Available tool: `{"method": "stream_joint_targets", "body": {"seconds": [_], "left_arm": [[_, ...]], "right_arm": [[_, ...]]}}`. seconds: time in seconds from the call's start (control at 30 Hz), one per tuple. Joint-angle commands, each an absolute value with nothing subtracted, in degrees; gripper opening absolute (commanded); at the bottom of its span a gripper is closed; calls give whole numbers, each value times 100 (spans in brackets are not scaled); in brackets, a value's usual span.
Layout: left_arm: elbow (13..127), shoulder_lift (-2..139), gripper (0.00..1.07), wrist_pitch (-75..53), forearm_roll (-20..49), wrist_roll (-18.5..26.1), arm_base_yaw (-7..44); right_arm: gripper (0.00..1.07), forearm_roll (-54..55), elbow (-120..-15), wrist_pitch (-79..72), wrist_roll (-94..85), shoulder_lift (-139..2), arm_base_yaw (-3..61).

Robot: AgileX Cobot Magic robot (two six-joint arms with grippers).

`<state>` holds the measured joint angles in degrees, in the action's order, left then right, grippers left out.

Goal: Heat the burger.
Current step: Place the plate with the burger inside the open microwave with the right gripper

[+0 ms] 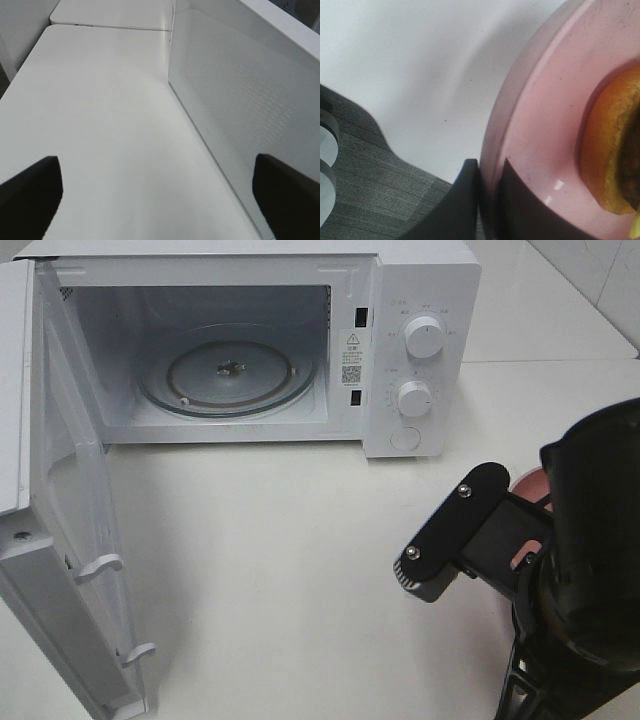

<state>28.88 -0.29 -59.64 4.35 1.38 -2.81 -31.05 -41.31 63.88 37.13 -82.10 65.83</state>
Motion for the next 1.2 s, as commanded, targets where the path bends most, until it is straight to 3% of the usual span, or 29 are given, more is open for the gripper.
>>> {"method": "stream_joint_targets", "body": {"seconds": [0.03, 1.2], "left_arm": [[2888, -149, 98, -5942, 441, 126, -269], [2888, -149, 98, -5942, 441, 126, -269]], "right_arm": [[1, -3455, -4120, 6555, 3421, -8159, 6606], [1, -4578, -4120, 5076, 1169, -8159, 6606]]}}
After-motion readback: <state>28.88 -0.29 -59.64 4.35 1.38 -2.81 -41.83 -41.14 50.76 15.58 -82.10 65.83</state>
